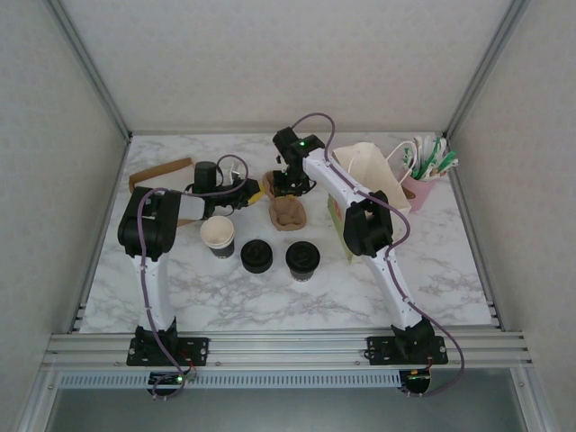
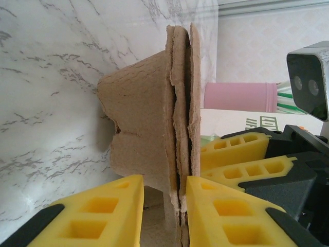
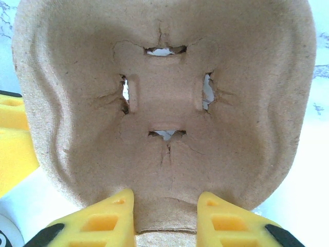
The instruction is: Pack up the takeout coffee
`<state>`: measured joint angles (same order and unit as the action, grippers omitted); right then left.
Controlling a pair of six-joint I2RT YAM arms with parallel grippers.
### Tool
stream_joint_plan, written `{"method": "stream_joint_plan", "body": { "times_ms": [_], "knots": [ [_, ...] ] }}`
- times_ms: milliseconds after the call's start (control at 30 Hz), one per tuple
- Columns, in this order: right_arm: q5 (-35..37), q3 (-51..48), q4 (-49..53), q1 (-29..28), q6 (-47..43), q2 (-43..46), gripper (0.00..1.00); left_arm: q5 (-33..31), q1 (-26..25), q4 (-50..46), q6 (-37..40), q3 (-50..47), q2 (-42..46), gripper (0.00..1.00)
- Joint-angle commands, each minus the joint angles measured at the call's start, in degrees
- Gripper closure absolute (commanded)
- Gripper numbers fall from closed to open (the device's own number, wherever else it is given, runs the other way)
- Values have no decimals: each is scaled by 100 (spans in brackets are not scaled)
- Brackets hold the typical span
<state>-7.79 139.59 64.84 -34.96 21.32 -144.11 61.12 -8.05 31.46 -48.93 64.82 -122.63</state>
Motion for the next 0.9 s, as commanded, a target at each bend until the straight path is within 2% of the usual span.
{"method": "stream_joint_plan", "body": {
  "times_ms": [0,867],
  "knots": [
    [-227,-57,-44,-2,56,373,74,102,-33,160,-11,101,-174,72],
    [-42,-208,-114,1,62,626,74,-21,-13,-167,187,224,-332,73]
  ]
}}
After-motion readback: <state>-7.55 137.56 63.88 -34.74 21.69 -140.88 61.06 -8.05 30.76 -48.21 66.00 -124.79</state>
